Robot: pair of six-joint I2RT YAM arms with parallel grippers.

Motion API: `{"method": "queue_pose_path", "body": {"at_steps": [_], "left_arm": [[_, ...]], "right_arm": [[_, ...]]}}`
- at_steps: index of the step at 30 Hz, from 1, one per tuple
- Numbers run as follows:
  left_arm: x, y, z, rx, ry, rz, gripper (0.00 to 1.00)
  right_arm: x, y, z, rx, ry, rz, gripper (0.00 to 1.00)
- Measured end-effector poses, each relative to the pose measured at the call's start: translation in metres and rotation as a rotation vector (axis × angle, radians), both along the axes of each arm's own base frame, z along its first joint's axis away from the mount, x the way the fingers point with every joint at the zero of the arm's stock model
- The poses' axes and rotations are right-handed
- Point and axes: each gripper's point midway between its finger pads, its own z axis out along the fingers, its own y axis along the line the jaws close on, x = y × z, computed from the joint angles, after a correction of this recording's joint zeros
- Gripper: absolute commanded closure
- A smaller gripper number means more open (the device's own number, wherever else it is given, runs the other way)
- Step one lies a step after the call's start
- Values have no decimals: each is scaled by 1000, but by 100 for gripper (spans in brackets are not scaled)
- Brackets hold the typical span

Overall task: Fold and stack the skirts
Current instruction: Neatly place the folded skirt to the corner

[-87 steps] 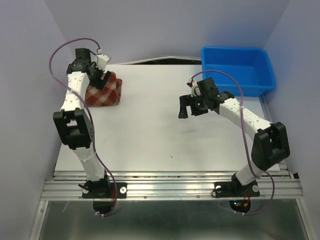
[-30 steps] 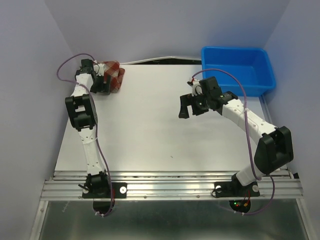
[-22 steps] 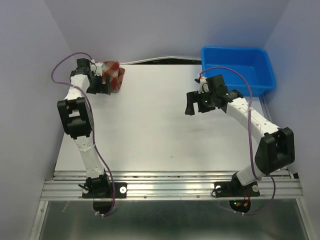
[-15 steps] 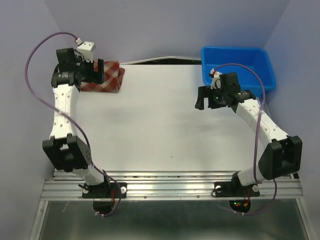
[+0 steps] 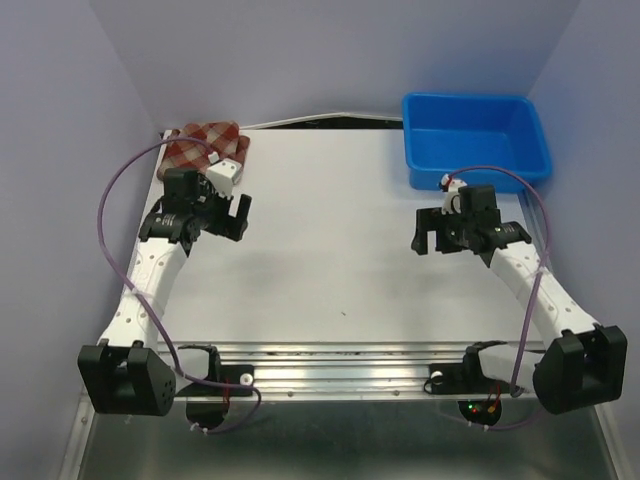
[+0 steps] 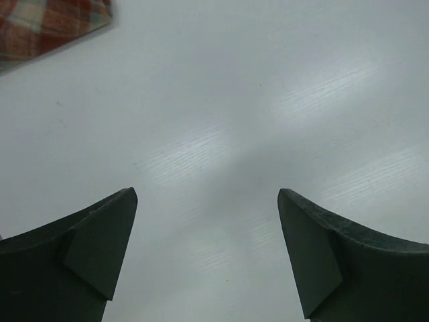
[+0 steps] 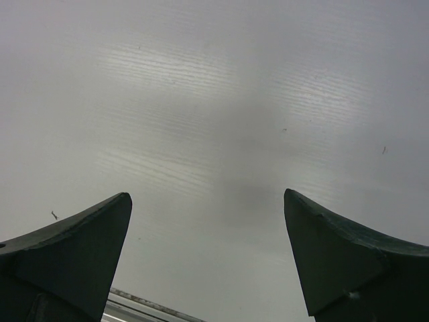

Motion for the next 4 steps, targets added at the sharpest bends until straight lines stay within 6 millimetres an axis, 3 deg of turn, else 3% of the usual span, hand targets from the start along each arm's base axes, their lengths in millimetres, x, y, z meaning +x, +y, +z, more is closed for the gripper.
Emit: {"method": "queue_pose_path", "body": {"at_steps": [4], "left_arm": [[-9,-9,-10,7,17,-34,1]], "right_arm": [[-4,-1,9,1,-43,7,0]]}}
